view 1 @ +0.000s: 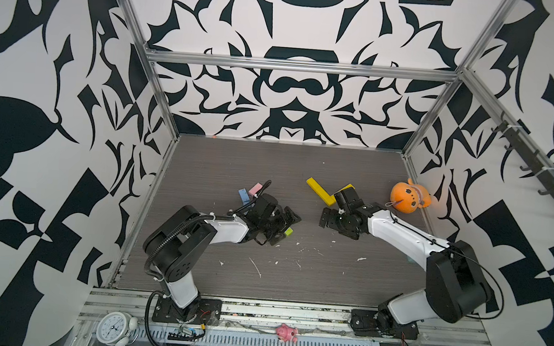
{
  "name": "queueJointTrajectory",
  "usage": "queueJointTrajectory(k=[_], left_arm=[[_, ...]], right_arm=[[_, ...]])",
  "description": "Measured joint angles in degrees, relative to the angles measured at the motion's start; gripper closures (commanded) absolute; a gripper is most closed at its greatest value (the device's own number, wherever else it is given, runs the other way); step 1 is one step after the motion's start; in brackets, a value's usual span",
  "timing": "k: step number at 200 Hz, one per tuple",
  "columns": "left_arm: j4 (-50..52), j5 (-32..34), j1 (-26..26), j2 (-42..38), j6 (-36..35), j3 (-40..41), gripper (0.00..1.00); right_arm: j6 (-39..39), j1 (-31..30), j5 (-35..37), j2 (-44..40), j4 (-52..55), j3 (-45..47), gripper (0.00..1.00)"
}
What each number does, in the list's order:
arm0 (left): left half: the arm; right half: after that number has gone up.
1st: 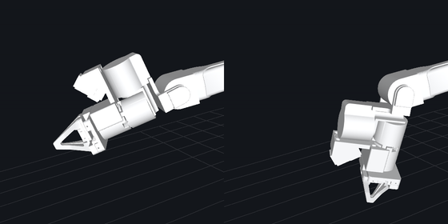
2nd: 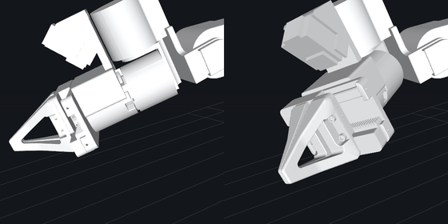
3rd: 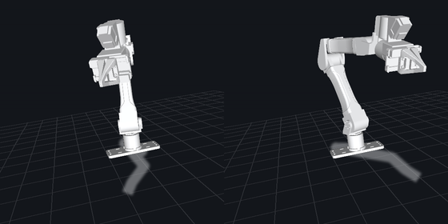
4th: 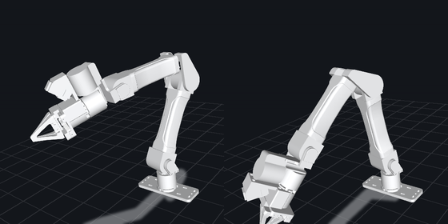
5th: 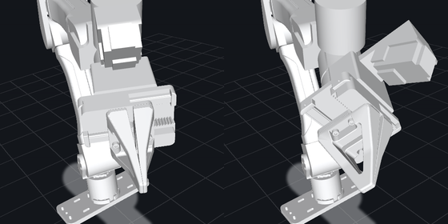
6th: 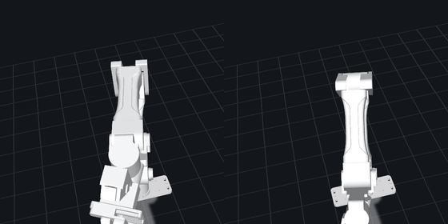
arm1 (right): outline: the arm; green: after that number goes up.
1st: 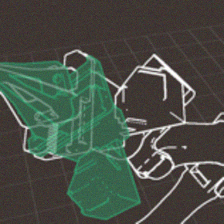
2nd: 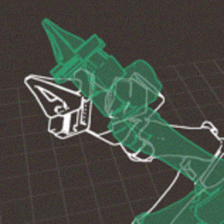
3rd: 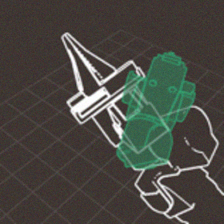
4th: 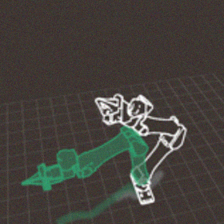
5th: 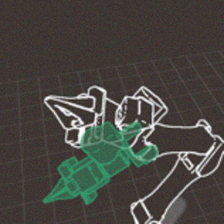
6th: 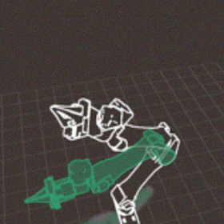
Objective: Assemble the letter v with building blocks
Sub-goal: Adjust the building block at the center of the board, then pick up the building block from the center of the board.
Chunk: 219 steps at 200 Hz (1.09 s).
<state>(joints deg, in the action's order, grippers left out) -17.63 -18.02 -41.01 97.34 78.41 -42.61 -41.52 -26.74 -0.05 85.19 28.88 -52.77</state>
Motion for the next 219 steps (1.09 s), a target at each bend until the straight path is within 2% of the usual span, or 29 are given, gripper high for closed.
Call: queueJointTrajectory(k=[30,65,84,105,131,164,176,191,219], left_arm=[[5.0,0.4,0.0,-2.4,-1.4,0.1,0.01],[20.0,1.7,0.9,-9.2,-6.8,-1.7,0.01],[28.1,1.4,3.4,-14.7,-11.2,-5.2,0.01],[35.3,-2.0,11.2,-20.5,-17.7,-9.9,0.01],[44.3,-8.7,27.3,-22.9,-27.6,-13.4,0.0],[53.7,-17.9,45.3,-23.0,-37.4,-11.2,0.01],[54.8,-20.6,48.9,-23.4,-38.4,-8.9,0.01],[54.5,-23.8,50.6,-24.9,-37.9,-5.2,0.01],[53.5,-28.1,56.2,-27.2,-36.5,-0.3,0.01]], right_arm=[[1.8,0.0,-0.6,-1.9,0.4,-0.3,0.01],[4.5,0.0,-1.5,-2.1,2.1,-4.2,0.01],[4.9,-0.6,-1.2,-2.1,2.5,-6.9,0.01],[4.7,-4.1,0.4,-0.9,3.4,-10.7,0.0],[4.0,-12.9,3.8,5.6,4.2,-18.7,0.01],[1.7,-24.4,8.1,17.4,4.6,-29.5,0.02],[0.5,-28.0,9.5,21.7,4.6,-32.9,0.04],[-1.9,-31.6,10.9,26.4,4.8,-36.1,0.08],[-7.0,-36.6,12.1,32.2,4.9,-37.7,0.16]])
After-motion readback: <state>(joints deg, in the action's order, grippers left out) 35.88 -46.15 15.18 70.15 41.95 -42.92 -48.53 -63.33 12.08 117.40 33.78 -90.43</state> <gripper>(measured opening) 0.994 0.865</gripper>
